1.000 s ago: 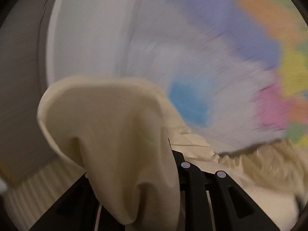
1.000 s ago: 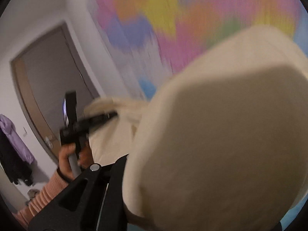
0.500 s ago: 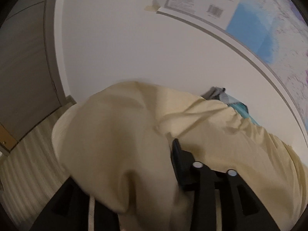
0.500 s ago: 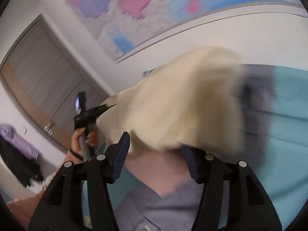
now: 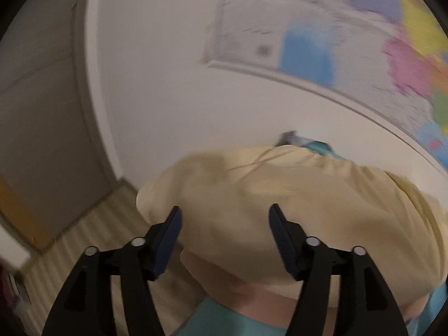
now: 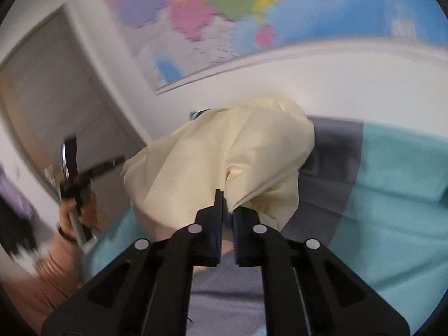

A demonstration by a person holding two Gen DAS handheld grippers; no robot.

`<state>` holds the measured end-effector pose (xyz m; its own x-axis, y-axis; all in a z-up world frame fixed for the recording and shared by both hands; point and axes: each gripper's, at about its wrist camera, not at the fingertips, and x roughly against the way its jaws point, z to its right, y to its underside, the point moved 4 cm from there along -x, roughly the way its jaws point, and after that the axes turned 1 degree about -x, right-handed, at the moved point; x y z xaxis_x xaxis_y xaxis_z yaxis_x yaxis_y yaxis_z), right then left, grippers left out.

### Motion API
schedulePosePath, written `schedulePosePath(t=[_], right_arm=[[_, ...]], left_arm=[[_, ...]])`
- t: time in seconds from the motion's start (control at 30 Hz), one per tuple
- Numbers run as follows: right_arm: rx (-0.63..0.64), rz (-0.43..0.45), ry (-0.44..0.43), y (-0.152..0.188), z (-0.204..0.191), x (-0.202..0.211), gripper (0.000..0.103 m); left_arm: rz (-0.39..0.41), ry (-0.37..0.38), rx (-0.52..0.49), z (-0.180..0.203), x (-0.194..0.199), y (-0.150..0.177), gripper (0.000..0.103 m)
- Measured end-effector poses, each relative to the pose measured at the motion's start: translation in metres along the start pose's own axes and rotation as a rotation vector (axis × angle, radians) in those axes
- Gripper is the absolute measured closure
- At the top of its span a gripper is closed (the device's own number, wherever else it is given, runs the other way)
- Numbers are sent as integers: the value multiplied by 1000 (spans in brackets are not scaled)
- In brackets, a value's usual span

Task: Fold large clothes
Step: 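Lower the cream shirt onto the pink garment and open both grippers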

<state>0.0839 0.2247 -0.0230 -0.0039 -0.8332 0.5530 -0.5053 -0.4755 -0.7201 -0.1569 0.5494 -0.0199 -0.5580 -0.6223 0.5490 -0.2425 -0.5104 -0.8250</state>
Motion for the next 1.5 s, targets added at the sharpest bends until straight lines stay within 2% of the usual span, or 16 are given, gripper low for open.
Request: schedulePosePath(t=[0.1, 0.13, 0.23, 0.37, 0.43, 0.53, 0.6, 0.67, 0.87, 0.93, 1.0, 1.07, 1.17, 1.37, 1.47, 1.5], right_arm=[[85, -93, 62, 19, 2, -7, 99], [87, -168, 82, 26, 12, -18, 99], [82, -232, 97, 29, 16, -29, 98], [82, -160, 95, 10, 8, -6, 89], [73, -123, 108, 3, 9, 4, 80], [69, -21, 141, -18, 5, 17, 76], [58, 22, 116, -30, 1, 22, 72], [79, 35, 117, -40, -6, 16, 60], [96, -28, 64, -60, -28, -40, 58], [80, -77, 76, -57, -26, -60, 58], [70, -175, 85, -42, -20, -87, 58], [44, -208, 87, -27, -14, -96, 58], [19, -162, 69, -23, -13, -79, 57], [109, -61, 78, -8, -39, -33, 42], [146, -16, 88, 6, -51, -16, 31], [169, 0, 106, 13, -56, -9, 23]], left_arm=[[-9, 53, -97, 28, -3, 10, 34], [-25, 59, -134, 36, -10, 14, 34], [-47, 43, -129, 45, -28, 18, 33], [-28, 63, -120, 48, -18, 15, 33], [-5, 42, -146, 52, -8, 17, 32], [43, 50, -195, 67, 10, 21, 29], [59, 68, -218, 76, 19, 23, 25], [66, 85, -235, 87, 25, 25, 25], [54, 128, -263, 112, 26, 35, 18], [25, 139, -270, 117, 20, 40, 17], [0, 138, -265, 117, 11, 44, 14], [-19, 128, -270, 116, 5, 46, 10], [-7, 111, -268, 114, 14, 48, 11], [48, 139, -238, 115, 55, 57, 7], [75, 156, -217, 119, 79, 70, 7], [66, 162, -211, 120, 85, 74, 7]])
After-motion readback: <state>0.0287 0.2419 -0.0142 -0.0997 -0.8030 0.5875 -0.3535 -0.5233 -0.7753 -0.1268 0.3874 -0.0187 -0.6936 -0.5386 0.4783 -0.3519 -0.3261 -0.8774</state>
